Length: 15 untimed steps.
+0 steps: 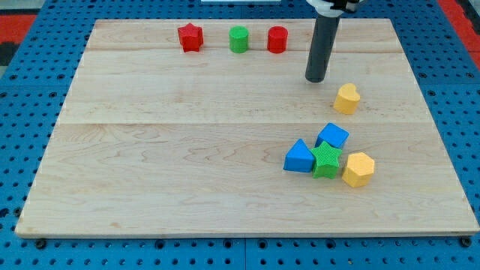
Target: Push the yellow heart into the group of blocks
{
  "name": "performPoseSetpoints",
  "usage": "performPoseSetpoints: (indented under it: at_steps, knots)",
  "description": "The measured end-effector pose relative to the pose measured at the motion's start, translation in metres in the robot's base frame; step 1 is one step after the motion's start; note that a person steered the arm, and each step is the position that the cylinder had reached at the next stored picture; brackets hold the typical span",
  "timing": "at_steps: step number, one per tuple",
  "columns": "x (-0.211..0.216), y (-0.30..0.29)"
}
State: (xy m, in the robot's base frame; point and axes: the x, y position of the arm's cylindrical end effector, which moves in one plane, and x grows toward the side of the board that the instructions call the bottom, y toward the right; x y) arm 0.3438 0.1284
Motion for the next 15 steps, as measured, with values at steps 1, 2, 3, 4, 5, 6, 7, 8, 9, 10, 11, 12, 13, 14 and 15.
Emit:
performPoseSetpoints:
  at_steps: [1,2,3,4,5,6,7,8,9,10,11,12,13,14,15]
  knots:
    - [0.026,0.055]
    - [0.074,0.06]
    - [0.099,0.025]
    - [0.107,0.043]
    - [0.081,0.052]
    - [0.069,0.054]
    - [0.063,0.054]
    - [0.057,0.054]
    - [0.051,0.054]
    - [0.045,0.054]
    - [0.044,0.054]
    - [0.044,0.054]
    - [0.051,-0.018]
    - [0.086,-0.09]
    - [0.086,-0.104]
